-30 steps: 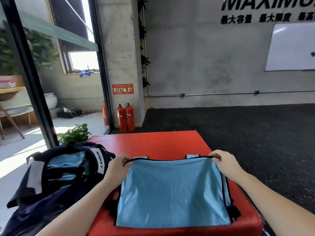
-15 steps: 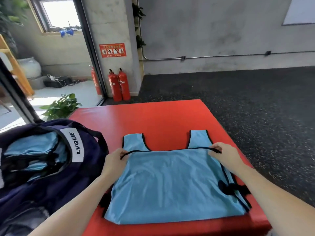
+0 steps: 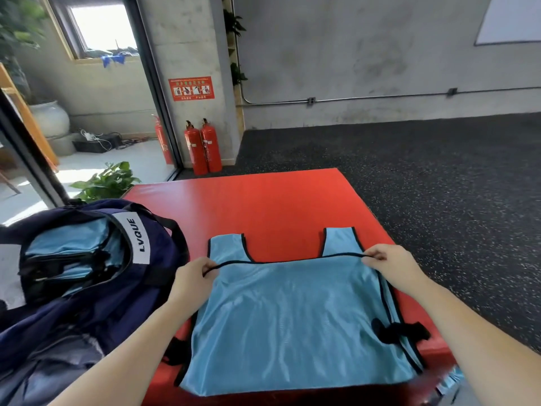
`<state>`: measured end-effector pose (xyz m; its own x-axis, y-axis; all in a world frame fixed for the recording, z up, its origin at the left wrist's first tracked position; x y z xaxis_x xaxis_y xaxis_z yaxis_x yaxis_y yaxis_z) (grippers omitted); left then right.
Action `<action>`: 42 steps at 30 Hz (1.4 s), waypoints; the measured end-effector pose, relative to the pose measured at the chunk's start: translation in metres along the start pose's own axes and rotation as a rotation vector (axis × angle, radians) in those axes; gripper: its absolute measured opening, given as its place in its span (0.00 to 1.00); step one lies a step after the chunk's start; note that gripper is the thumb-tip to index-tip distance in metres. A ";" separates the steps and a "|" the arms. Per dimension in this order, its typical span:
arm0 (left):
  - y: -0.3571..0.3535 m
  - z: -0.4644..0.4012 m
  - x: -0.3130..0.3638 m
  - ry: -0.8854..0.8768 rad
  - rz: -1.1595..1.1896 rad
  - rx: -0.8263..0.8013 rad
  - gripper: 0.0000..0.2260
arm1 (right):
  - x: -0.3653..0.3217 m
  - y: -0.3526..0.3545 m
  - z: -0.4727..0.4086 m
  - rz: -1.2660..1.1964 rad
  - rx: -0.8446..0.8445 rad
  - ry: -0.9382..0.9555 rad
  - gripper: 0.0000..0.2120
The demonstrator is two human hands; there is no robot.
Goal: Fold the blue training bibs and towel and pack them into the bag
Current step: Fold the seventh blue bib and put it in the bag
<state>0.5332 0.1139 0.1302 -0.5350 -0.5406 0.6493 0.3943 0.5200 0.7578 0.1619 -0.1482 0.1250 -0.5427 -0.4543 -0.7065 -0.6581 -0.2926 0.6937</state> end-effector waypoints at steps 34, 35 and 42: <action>-0.005 -0.076 -0.007 0.077 -0.096 -0.079 0.10 | 0.007 -0.020 -0.082 0.148 -0.045 -0.092 0.04; -0.003 -0.076 -0.006 0.083 -0.082 -0.076 0.09 | 0.006 -0.017 -0.082 0.135 -0.025 -0.089 0.03; 0.009 -0.094 0.003 0.150 0.290 -0.025 0.09 | -0.007 0.010 -0.093 -0.011 0.172 -0.049 0.02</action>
<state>0.6057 0.0548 0.1450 -0.2825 -0.4644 0.8394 0.5332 0.6514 0.5398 0.2075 -0.2260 0.1494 -0.5566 -0.4094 -0.7229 -0.7415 -0.1475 0.6545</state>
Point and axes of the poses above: each hand's wrist, its own z-axis away from the middle knuckle, its own y-axis out of the back of the hand, x = y × z, the point moved 7 cm from there along -z, towards the middle knuckle, and after that the axes turned 7 degrees about y, right-handed, at the moved point
